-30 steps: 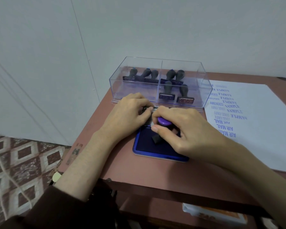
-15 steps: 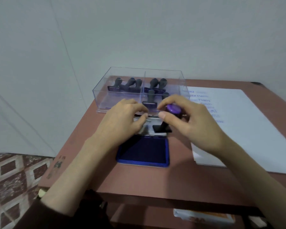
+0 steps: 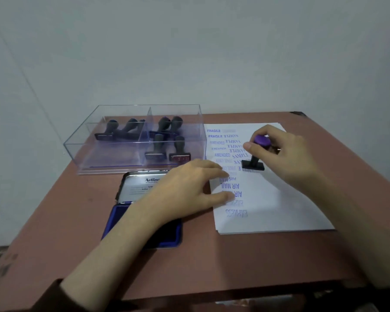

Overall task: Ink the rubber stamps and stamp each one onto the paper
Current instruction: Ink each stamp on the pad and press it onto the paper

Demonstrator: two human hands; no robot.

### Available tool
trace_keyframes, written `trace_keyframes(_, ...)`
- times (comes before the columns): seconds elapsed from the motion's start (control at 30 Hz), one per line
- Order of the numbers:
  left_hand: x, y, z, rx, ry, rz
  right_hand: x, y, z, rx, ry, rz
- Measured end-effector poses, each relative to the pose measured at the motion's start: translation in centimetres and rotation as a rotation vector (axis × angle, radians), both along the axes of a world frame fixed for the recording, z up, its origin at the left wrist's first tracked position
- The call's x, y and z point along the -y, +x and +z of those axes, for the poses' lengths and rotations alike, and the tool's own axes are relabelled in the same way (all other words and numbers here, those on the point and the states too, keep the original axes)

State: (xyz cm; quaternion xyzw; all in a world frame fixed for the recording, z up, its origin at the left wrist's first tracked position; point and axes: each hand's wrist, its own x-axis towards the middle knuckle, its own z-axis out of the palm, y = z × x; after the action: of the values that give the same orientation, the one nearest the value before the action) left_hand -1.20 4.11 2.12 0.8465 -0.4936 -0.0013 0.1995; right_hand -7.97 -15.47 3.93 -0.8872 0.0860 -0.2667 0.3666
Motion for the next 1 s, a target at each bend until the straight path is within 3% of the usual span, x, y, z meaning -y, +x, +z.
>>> trace_keyframes(1.0,0.1,0.1,-0.6,-0.012,0.014,0.001,-0.1,0.4,-1.4,-0.018,-0.182,0.105)
